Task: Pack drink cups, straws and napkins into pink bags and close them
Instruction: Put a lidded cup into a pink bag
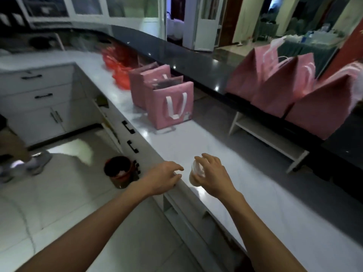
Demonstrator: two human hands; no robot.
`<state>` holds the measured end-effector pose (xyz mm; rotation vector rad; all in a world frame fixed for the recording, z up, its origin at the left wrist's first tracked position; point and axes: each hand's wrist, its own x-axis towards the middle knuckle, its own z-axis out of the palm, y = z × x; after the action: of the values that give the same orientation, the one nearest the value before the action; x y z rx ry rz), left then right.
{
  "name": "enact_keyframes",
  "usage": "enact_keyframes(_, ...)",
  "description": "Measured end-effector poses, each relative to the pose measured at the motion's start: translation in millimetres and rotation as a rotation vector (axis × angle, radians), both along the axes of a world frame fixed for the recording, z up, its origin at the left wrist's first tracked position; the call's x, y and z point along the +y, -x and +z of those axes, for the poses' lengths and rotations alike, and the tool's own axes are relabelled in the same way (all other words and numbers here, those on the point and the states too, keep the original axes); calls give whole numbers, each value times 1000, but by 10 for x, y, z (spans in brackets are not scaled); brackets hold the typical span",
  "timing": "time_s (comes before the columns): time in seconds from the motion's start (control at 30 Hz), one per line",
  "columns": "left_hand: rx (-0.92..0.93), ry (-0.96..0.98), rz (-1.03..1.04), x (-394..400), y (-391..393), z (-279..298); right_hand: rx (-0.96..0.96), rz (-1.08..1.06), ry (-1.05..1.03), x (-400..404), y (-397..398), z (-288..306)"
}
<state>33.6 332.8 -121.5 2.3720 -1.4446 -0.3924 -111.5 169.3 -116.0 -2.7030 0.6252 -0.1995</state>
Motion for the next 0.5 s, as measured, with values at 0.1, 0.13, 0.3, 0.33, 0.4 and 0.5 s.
enact_keyframes(0.1, -23, -5, 45, 165, -355, 21, -26, 50, 5, 46, -410, 59)
enact_keyframes(0.13, -22, -4, 52, 184, -458, 12, -42, 53, 2, 31, -537, 84)
enact_keyframes(0.3, -10, 4, 67, 20, -924, 39, -113, 91, 37, -220, -1184, 166)
enact_keyframes(0.33, -24, 12, 68, -74, -1038, 71, -131, 102, 39, -302, -1321, 195)
enact_keyframes(0.4, -55, 42, 74, -291, -1277, 154, -185, 112, 53, -485, -1598, 256)
enact_keyframes(0.5, -95, 63, 87, -576, -1619, 299, -243, 112, 36, -763, -1991, 379)
